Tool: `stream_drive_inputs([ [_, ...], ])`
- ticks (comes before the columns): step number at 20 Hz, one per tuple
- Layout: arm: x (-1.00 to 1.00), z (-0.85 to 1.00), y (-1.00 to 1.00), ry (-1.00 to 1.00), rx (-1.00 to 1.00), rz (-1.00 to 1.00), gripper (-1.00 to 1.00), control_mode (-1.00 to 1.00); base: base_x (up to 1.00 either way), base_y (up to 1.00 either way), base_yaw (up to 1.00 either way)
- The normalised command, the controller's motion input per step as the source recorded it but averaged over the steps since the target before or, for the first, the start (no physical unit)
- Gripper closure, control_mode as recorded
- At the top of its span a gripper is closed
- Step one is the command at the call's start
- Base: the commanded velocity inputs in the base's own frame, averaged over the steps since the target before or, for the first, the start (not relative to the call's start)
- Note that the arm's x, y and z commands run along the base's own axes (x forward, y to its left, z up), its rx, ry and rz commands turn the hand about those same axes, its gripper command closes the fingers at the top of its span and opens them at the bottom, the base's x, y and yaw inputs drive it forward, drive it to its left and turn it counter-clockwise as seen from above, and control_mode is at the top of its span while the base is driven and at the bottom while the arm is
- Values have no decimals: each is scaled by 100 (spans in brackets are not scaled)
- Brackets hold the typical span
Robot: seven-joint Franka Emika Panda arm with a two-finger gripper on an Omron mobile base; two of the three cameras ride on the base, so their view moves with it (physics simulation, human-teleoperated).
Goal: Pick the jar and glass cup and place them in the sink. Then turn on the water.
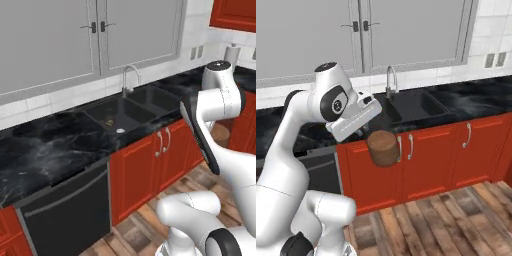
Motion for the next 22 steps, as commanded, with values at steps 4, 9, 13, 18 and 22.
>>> stream_drive_inputs([
  [4, 0, 0, 0, 0, 0, 0, 100, 100, 21, -61, 50],
  [9, 0, 0, 0, 0, 0, 0, 100, 100, 24, -57, 43],
  [13, 0, 0, 0, 0, 0, 0, 100, 100, 37, -40, 32],
  [18, 0, 0, 0, 0, 0, 0, 100, 100, 50, -13, 23],
  [22, 0, 0, 0, 0, 0, 0, 100, 100, 64, -10, 23],
])
